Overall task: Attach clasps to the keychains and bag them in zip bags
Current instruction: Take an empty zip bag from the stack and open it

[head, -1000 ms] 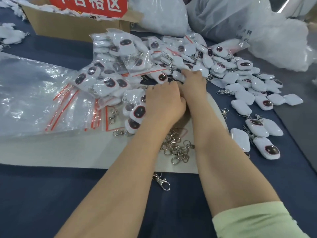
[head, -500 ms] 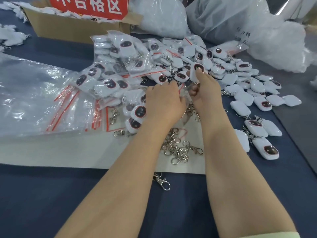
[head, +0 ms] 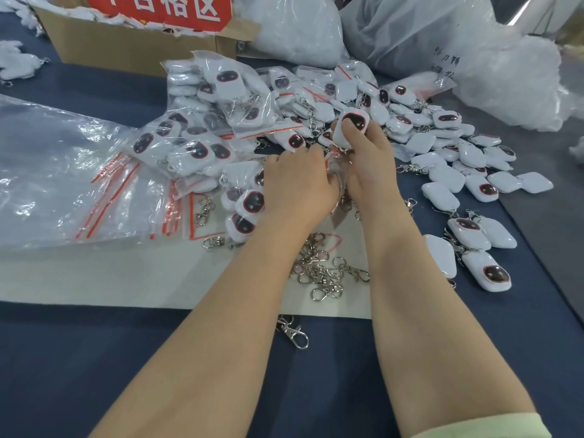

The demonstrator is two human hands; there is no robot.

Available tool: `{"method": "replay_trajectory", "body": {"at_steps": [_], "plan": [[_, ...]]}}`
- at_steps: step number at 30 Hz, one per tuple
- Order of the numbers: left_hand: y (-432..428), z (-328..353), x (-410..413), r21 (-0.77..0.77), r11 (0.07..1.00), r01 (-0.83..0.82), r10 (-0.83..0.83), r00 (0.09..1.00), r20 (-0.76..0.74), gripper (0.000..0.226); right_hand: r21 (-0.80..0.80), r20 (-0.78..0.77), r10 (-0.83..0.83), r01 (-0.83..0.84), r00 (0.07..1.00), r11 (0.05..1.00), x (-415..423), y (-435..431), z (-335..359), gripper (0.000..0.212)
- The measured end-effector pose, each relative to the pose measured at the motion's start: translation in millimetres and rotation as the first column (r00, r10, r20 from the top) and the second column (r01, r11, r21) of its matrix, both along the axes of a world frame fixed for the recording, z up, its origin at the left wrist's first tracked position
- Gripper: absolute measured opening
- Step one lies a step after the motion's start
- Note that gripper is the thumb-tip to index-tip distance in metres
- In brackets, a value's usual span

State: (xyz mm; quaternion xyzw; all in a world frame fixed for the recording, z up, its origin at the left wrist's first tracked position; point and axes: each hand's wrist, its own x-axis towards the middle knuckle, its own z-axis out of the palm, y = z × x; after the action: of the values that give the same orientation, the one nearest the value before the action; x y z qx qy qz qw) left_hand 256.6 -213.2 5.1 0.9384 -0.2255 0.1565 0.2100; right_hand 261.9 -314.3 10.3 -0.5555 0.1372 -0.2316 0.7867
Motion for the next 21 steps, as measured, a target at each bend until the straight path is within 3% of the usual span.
{"method": "replay_trajectory", "body": {"at_steps": [7, 14, 21], "plan": [[-1.0, -0.2, -0.3, 0.002, 1.000, 0.004, -0.004, 1.000, 0.002, 0.025, -0.018, -0.015, 0.003, -0.004, 1.000, 1.000, 3.7, 1.8, -2.7, 0.008], [-1.1, -1.7, 0.7, 0.002, 1.000, 0.003, -0.003, 1.000, 0.003, 0.025, 0.174, -0.031, 0.023, -0.018, 0.999, 0.985, 9.8, -1.3, -4.1, 0.019], [-1.3, -1.5, 0.4, -0.013, 1.000, 0.004, -0.004, 1.000, 0.003, 0.025, 0.064, -0.034, 0.029, -0.027, 0.999, 0.998, 6.7, -0.5, -3.5, 0.016]]}}
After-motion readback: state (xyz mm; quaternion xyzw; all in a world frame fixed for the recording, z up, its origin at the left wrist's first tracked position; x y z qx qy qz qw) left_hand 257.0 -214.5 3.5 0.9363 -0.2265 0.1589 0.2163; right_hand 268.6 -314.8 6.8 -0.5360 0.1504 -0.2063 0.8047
